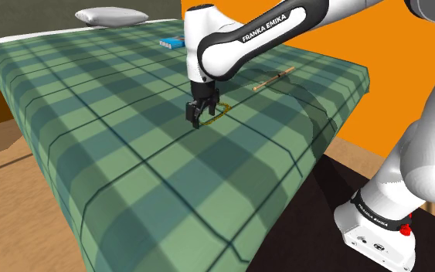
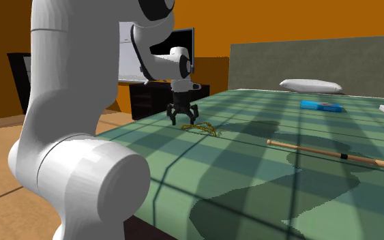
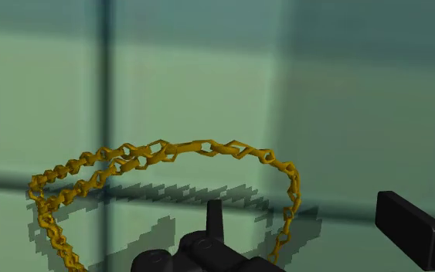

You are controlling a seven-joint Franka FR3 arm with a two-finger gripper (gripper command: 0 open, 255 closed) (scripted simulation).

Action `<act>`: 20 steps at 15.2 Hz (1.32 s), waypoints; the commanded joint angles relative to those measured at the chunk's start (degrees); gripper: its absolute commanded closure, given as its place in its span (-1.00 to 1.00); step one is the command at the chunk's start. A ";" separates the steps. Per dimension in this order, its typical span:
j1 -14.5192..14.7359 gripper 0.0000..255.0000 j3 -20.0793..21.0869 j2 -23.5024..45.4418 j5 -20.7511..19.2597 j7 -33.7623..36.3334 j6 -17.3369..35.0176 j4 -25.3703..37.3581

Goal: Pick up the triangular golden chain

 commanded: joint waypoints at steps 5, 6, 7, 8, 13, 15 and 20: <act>0.03 1.00 -0.09 0.75 -0.34 0.27 1.98 -1.24; 0.03 1.00 -0.09 0.79 -0.35 0.27 1.97 -1.20; 0.06 1.00 -0.09 0.88 -0.38 0.31 1.97 -1.11; 0.11 1.00 -0.07 0.98 -0.41 0.39 1.82 -0.86; 0.06 1.00 -0.07 0.98 -0.41 0.35 1.97 -1.02; 0.00 1.00 0.01 0.22 -0.10 0.10 0.61 -0.38; -0.10 1.00 0.15 -1.45 0.57 -0.45 -2.85 1.49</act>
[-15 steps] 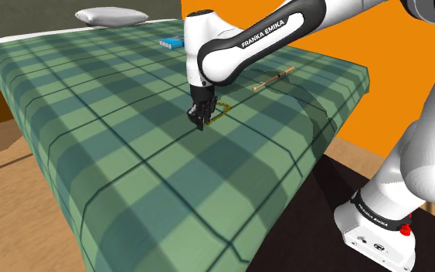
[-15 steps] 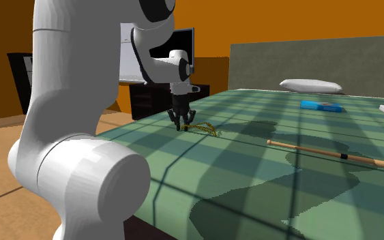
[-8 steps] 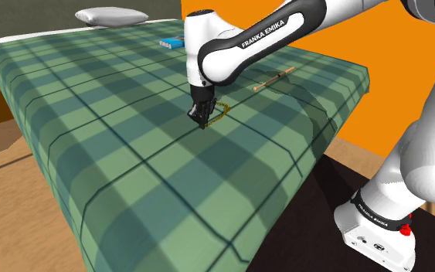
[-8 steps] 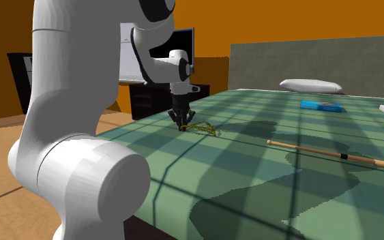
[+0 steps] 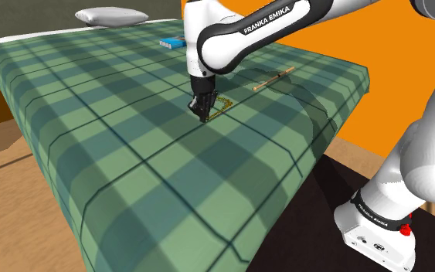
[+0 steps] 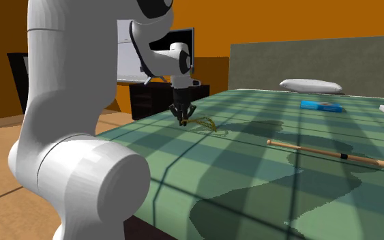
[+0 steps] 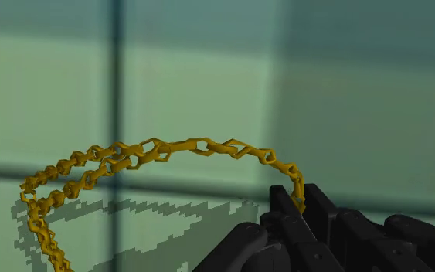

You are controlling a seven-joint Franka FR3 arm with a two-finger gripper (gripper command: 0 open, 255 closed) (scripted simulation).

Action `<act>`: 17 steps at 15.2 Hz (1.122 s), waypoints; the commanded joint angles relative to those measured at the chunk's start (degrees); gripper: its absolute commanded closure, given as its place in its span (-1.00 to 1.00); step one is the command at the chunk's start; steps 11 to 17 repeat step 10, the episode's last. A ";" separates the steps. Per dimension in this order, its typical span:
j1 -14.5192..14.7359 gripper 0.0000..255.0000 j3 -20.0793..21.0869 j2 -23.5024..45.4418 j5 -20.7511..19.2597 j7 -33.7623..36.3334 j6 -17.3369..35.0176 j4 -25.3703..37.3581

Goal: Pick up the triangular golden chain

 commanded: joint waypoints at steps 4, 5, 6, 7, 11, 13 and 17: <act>-0.06 1.00 0.13 -1.53 0.61 -0.48 -3.62 2.13; -0.07 1.00 0.15 -1.79 0.71 -0.57 -4.33 2.59; -0.08 1.00 0.16 -2.04 0.81 -0.66 -5.04 3.07; -0.09 1.00 0.18 -2.27 0.90 -0.74 -5.75 3.55; -0.10 1.00 0.19 -2.54 1.00 -0.83 -6.58 4.13; -0.10 1.00 0.19 -2.54 1.00 -0.83 -6.58 4.13; -0.10 1.00 0.19 -2.54 1.00 -0.83 -6.58 4.13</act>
